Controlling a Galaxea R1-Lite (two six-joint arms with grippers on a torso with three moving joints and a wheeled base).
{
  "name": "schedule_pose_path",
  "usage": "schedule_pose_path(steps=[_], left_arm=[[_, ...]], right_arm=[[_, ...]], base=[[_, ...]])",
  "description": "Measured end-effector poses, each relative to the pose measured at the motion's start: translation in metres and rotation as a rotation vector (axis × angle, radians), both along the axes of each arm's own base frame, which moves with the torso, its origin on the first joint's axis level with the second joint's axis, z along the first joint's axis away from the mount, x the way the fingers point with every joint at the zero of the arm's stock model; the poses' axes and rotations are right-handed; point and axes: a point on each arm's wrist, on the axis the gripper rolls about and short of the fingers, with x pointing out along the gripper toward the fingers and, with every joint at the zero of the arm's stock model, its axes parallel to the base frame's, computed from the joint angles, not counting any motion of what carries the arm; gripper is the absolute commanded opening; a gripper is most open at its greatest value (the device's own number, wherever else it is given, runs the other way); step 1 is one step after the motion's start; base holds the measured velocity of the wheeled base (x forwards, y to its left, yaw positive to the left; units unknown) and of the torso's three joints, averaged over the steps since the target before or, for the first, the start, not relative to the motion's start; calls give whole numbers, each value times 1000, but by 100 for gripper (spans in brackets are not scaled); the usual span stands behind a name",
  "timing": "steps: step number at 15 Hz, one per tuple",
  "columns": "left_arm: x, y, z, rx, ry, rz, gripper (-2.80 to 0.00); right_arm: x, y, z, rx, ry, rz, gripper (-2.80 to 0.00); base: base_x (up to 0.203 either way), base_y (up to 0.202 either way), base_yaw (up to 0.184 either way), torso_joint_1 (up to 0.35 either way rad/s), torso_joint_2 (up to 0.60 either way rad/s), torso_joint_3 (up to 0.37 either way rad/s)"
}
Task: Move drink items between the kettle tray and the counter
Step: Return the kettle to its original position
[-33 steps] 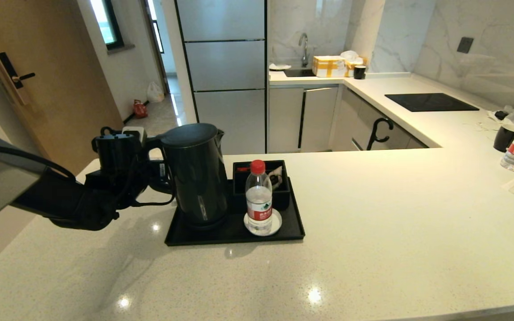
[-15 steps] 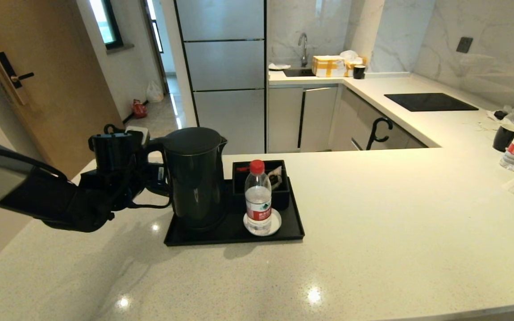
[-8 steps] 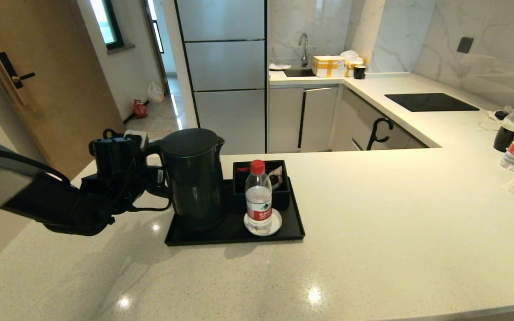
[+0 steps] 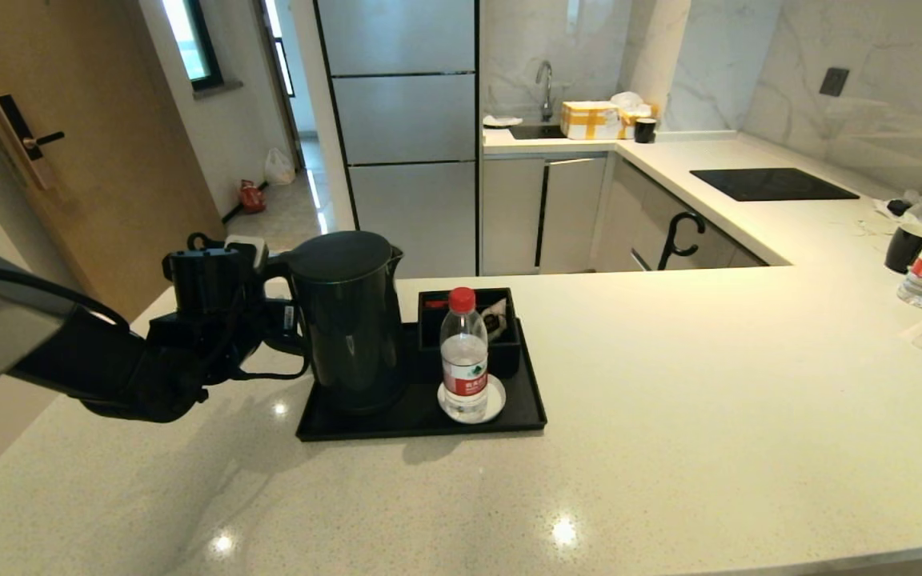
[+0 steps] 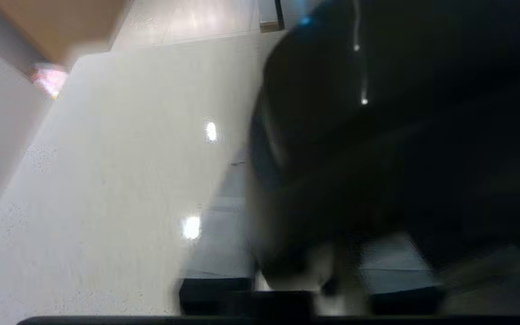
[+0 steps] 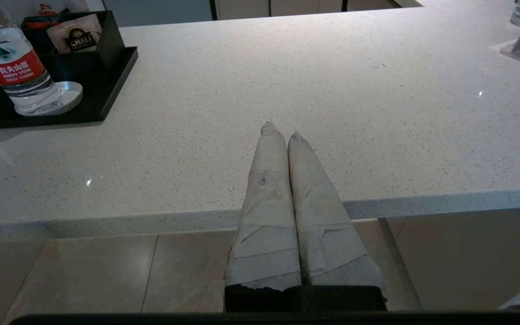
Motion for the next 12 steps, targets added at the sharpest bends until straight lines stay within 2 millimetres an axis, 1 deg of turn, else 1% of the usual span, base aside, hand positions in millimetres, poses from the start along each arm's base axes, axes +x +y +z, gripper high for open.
schedule_pose_path(steps=[3,12], left_arm=[[0,-1,-6,3,25,-2,0],[-2,0,-6,-28,10,6,0]], right_arm=[[0,0,0,0,0,0,-280],[0,0,0,0,0,1,-280]], base=[[0,0,0,0,0,0],[0,0,0,0,0,0]])
